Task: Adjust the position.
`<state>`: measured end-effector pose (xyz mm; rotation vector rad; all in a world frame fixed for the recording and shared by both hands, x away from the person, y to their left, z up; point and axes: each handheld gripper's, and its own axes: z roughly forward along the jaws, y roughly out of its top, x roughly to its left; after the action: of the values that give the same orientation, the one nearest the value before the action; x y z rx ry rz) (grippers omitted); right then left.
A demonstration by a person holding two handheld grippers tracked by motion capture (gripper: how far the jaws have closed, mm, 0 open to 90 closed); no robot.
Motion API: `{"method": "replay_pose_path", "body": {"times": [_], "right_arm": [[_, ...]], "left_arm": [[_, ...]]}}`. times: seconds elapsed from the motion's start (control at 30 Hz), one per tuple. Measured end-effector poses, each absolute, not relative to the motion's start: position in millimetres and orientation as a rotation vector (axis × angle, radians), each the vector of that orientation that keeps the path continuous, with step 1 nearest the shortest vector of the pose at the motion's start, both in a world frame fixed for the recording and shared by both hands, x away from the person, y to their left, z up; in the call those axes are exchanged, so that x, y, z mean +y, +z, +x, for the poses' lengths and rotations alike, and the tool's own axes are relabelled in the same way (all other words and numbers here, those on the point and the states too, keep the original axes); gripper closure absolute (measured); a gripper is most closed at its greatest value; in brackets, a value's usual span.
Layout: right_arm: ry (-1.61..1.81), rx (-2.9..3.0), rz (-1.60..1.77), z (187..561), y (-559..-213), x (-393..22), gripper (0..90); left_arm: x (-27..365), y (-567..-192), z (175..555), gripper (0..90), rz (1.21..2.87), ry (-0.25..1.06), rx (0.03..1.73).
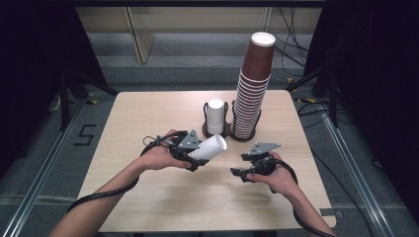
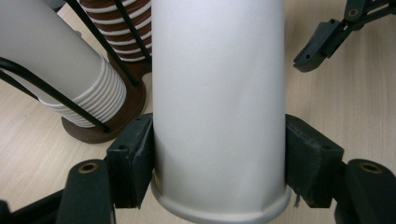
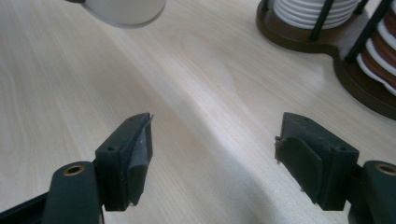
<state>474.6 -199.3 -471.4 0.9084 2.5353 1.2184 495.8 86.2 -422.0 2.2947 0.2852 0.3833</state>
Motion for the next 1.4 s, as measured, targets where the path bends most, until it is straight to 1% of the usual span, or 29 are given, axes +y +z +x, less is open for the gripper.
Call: {"method": "replay_pose_path", "body": {"times": [0.2,0.37,0.43,0.63,0.67,0.8,0.87,0.9,0.93,1.07,1.1,1.13,1.2,1.23,1.4], "right_arm": [[1.178,2.601,0.854,481,-467,-198,27.0],[1.149,2.627,0.824,485,-465,-202,27.1],[1.119,2.661,0.834,486,-462,-204,27.1],[1.034,2.725,0.757,487,-460,-203,27.1],[1.005,2.747,0.699,487,-460,-201,27.1],[0.934,2.811,0.645,486,-459,-198,27.0],[0.926,2.814,0.631,487,-460,-197,27.0],[0.897,2.828,0.609,487,-459,-197,27.0],[0.886,2.839,0.598,487,-459,-195,27.0],[0.846,2.860,0.544,485,-458,-189,27.0],[0.824,2.869,0.536,484,-456,-188,27.1],[0.807,2.872,0.450,485,-453,-184,27.0],[0.808,2.884,0.442,485,-452,-181,27.0],[0.805,2.893,0.426,485,-450,-179,27.0],[0.806,2.889,0.358,486,-441,-167,27.0]], "left_arm": [[85,-419,495,32.0,2.304,0.390,0.275],[87,-421,494,31.9,2.332,0.361,0.264],[88,-421,493,31.8,2.386,0.343,0.220],[87,-422,492,31.3,2.453,0.313,0.179],[86,-423,491,31.3,2.461,0.308,0.178],[79,-422,489,31.3,2.521,0.305,0.130],[77,-423,488,31.3,2.513,0.295,0.143],[76,-422,489,31.3,2.544,0.300,0.113],[74,-423,488,31.3,2.540,0.292,0.127],[71,-424,489,31.3,2.603,0.281,0.093],[70,-425,489,31.3,2.618,0.281,0.082],[67,-424,488,31.3,2.642,0.276,0.062],[66,-424,488,31.3,2.653,0.272,0.056],[65,-423,488,31.3,2.683,0.277,0.021],[59,-424,486,31.4,2.723,0.262,-0.003]]}}
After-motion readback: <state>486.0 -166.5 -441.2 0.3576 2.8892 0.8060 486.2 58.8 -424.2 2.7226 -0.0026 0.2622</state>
